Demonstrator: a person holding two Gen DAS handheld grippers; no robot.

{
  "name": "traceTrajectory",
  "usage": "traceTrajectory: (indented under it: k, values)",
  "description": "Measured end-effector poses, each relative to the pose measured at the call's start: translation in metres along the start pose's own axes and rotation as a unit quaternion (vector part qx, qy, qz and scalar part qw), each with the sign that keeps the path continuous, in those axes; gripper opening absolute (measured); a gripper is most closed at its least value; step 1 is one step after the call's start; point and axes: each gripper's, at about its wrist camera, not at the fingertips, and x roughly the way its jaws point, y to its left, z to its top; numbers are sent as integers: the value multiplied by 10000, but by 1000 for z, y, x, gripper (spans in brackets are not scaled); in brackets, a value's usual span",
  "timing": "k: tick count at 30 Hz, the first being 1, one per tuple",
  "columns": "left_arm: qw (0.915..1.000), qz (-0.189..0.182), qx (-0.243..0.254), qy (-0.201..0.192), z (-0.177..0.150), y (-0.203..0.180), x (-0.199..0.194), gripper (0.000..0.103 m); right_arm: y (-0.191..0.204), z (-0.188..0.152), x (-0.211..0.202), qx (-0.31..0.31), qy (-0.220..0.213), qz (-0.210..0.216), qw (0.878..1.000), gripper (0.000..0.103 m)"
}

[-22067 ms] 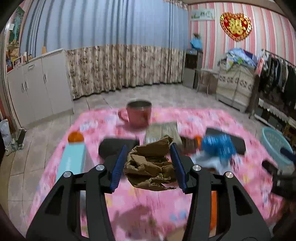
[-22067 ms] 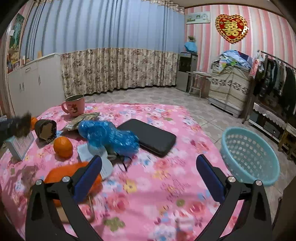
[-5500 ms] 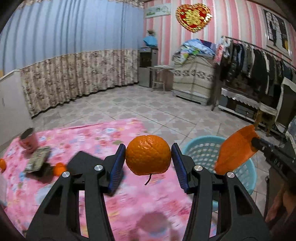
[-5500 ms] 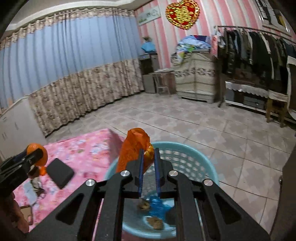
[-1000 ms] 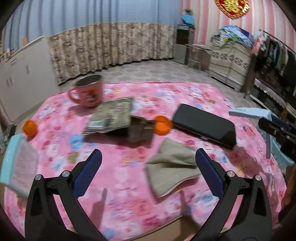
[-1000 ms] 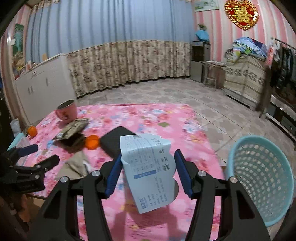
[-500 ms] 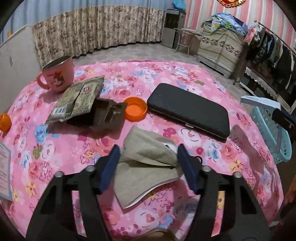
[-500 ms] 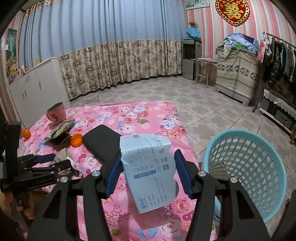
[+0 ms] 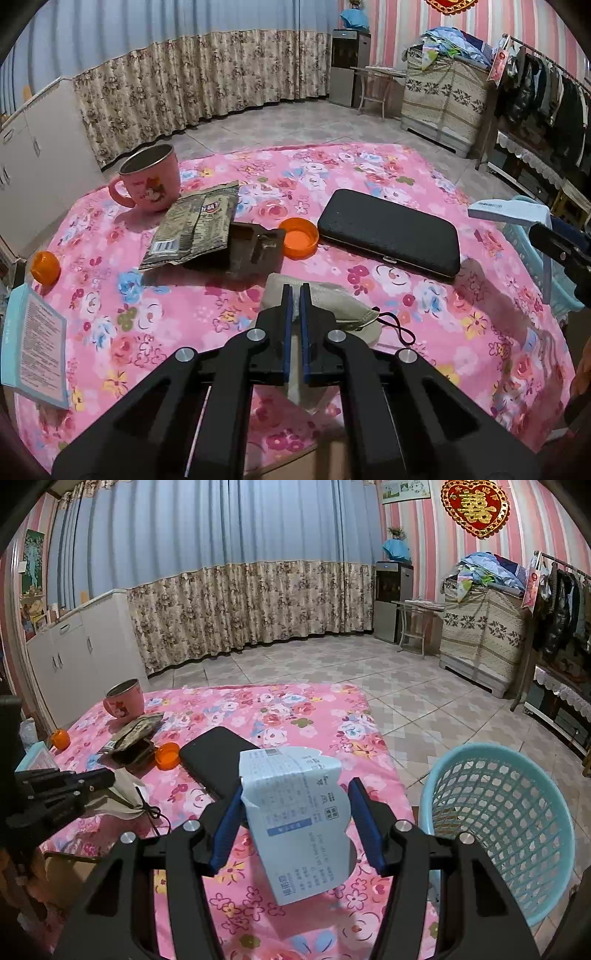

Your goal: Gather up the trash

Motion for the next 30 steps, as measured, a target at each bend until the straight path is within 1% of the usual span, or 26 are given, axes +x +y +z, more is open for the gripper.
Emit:
traceTrajectory:
  k: [4, 6, 9, 13, 15, 16, 17, 19, 20, 21, 23, 25, 27, 30]
  values:
    - [10000, 90, 1, 21, -4, 1, -5, 2, -1, -1, -3, 6, -32, -2, 10000, 56]
    - [9996, 245, 117, -102, -4, -1, -15, 0, -3, 0, -5, 34, -51, 12, 10000, 56]
    - [9979, 446, 276, -392, 3, -5, -34, 0, -7, 2, -9, 96, -103, 25, 9999, 56]
    - [9959, 467, 342, -699, 19, -12, -57, 0, -15, 4, -18, 205, -217, 29, 9996, 56]
    - [9959, 482, 282, -717, 22, -10, -59, 1, -20, 5, -19, 248, -220, 20, 9994, 56]
    - [9962, 473, 253, -685, 21, -8, -57, 8, -22, 4, -20, 277, -213, 18, 9994, 56]
    - [9968, 449, 238, -613, 19, -6, -52, 26, -24, 4, -20, 291, -208, 18, 9994, 56]
    - [9982, 419, 122, -403, 10, 0, -40, 51, -28, 3, -21, 298, -210, -1, 9993, 56]
    - [9986, 394, 97, -333, 5, 1, -35, 56, -29, 3, -21, 304, -212, -10, 9993, 57]
    - [9991, 356, 96, -227, 0, 1, -29, 59, -30, 2, -22, 312, -205, -15, 9993, 57]
    - [9990, 439, 73, -99, -10, 3, -19, 66, -32, 1, -21, 331, -180, -15, 9993, 57]
    - [9991, 429, 16, 57, -18, 6, -7, 67, -32, 0, -20, 352, -158, 9, 9993, 57]
    - [9992, 277, -183, 234, -23, 12, 4, 67, -30, -1, -18, 341, -123, 38, 9993, 57]
    - [9982, 146, -431, 390, -26, 19, 15, 67, -24, -2, -16, 232, -82, 39, 9997, 57]
